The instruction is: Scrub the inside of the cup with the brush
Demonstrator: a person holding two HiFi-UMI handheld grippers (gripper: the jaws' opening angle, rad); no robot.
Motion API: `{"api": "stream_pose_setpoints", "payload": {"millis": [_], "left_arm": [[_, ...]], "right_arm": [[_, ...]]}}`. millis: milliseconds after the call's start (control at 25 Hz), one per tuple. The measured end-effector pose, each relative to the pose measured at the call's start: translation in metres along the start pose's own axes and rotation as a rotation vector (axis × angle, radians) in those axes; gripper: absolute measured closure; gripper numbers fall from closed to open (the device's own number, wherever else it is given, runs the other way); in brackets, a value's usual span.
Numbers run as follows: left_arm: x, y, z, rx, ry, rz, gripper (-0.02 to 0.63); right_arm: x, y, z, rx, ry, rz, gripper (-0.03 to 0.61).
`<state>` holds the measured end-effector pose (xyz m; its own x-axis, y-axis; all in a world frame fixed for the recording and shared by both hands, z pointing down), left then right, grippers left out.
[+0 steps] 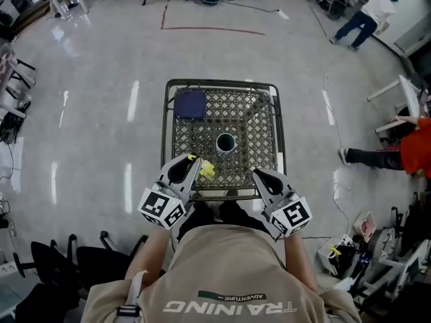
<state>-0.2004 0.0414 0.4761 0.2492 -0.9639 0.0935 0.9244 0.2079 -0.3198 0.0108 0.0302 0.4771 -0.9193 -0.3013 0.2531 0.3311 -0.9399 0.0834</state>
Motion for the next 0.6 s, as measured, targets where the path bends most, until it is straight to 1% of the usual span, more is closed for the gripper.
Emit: {"api": "stream_pose_setpoints", "payload": {"millis": [120, 200, 360, 480, 600], "left_arm": [[0.008, -0.002, 0.002, 0.004, 0.0, -0.005, 0.555], [0.018, -0.001, 0.002, 0.006, 0.001, -0.016, 0.555], [0.03, 0.001, -0.012, 0.034, 0.011, -0.054, 0.555], [0.03, 0.004, -0.027, 0.053, 0.021, -0.096, 0.555], [0.033, 0.01, -0.034, 0.069, 0.025, -0.142, 0.555]], "right_arm": [[0.003, 0.009, 0.0, -0.036, -0.007, 0.002, 0.561], [0.006, 0.019, 0.007, -0.037, -0.018, -0.012, 0.561], [0.02, 0.037, 0.015, -0.006, -0.001, -0.072, 0.561], [0.035, 0.043, 0.015, -0.016, 0.006, -0.13, 0.561], [0.044, 0.053, 0.02, -0.036, 0.018, -0.177, 0.561]]}}
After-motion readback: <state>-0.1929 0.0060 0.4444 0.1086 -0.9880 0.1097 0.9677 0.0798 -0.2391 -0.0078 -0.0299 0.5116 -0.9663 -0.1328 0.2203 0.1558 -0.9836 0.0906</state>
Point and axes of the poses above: the fingertips, and each gripper's own axes: x forward along the fingers, y to its right, z out of its underside, the point moved 4 cm from there along -x, backward along the fingers, and after that the axes turned 14 degrees about -z, right-handed, at the moved point
